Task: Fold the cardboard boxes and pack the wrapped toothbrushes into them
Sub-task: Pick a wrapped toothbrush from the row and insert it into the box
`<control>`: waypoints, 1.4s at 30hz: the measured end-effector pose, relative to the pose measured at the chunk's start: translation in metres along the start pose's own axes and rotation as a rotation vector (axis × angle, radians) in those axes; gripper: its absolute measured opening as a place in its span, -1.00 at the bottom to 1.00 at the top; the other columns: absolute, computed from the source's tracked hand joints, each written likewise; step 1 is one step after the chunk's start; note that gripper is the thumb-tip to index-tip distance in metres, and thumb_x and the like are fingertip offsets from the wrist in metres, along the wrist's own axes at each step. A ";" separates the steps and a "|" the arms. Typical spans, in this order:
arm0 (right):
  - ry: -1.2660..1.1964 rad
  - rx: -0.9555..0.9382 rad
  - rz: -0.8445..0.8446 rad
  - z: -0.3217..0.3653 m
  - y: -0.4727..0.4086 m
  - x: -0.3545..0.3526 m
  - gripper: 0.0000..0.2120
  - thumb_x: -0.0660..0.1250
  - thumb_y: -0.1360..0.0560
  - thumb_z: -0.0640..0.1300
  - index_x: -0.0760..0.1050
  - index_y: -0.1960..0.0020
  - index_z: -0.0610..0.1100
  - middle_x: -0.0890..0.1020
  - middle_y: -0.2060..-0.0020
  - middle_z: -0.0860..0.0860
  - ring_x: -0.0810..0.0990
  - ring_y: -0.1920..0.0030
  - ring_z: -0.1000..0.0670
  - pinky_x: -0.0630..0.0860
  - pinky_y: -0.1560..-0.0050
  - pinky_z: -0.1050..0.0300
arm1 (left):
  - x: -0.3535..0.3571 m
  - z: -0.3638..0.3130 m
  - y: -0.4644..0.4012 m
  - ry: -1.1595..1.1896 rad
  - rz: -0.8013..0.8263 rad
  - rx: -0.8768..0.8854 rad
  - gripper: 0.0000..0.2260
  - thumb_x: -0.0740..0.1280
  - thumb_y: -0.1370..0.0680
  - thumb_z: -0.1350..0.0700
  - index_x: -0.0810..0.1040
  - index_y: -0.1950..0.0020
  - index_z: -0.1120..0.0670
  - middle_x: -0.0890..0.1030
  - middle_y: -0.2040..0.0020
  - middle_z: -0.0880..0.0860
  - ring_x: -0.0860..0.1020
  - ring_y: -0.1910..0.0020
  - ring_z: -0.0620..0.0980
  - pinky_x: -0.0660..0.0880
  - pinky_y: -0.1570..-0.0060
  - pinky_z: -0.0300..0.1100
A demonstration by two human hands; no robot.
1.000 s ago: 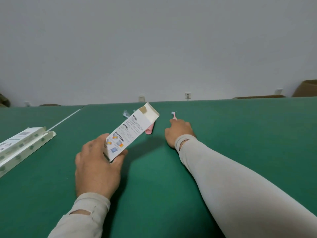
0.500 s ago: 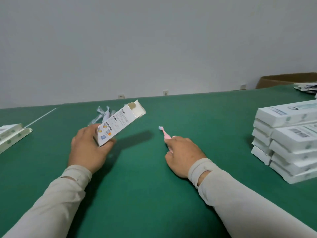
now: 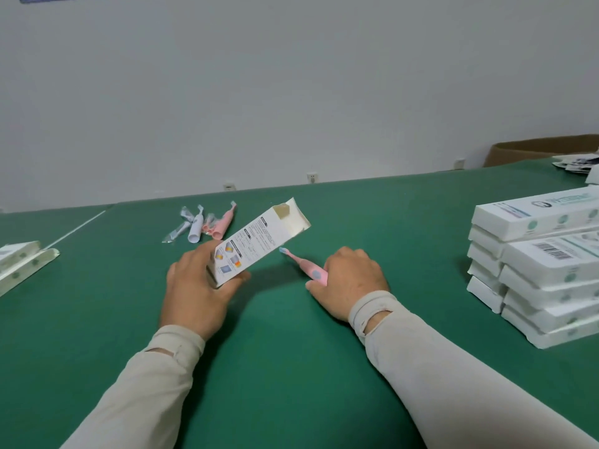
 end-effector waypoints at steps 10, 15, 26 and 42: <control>-0.118 0.145 -0.406 -0.029 -0.006 -0.040 -0.65 0.27 -0.45 0.24 0.62 0.13 -0.02 0.54 0.01 0.02 0.41 0.00 -0.08 0.35 0.08 0.05 | -0.012 0.004 -0.007 -0.033 -0.108 0.043 -0.60 0.57 -0.38 0.07 0.55 -0.14 -0.14 0.58 0.02 -0.01 0.51 -0.01 0.13 0.42 -0.17 0.09; -1.015 0.181 -0.529 -0.043 0.001 -0.046 -0.55 0.37 -0.49 0.09 0.36 0.46 -0.09 0.41 0.49 0.15 0.37 0.50 0.12 0.27 0.51 0.29 | -0.007 0.006 -0.007 -0.062 -0.061 0.059 -0.57 0.59 -0.36 0.10 0.59 -0.19 -0.05 0.54 -0.07 -0.08 0.48 -0.16 0.10 0.30 -0.23 -0.09; -1.662 0.012 -0.344 -0.019 0.009 -0.045 -0.82 0.39 -0.50 -0.31 0.48 -0.08 -0.20 0.71 0.22 -0.07 0.74 0.20 -0.06 0.59 0.33 0.18 | -0.001 0.011 -0.003 -0.085 0.074 0.019 -0.55 0.56 -0.40 0.05 0.55 -0.25 -0.15 0.49 -0.26 -0.04 0.36 -0.32 0.06 0.12 -0.22 -0.32; -1.359 -0.009 -0.033 -0.016 0.003 -0.016 -0.78 0.52 -0.42 0.08 0.67 0.22 -0.07 0.57 0.41 0.03 0.48 0.47 0.10 0.42 0.47 0.24 | 0.003 -0.010 0.003 -0.011 0.090 0.188 -0.48 0.60 -0.35 0.14 0.47 -0.13 -0.28 0.49 -0.08 -0.23 0.38 -0.12 -0.13 0.18 -0.19 -0.34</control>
Point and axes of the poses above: each hand's wrist, its own y-axis away from the middle knuckle, its own x-axis out of the palm, z = x × y, the point moved 5 cm from there along -y, towards the middle knuckle
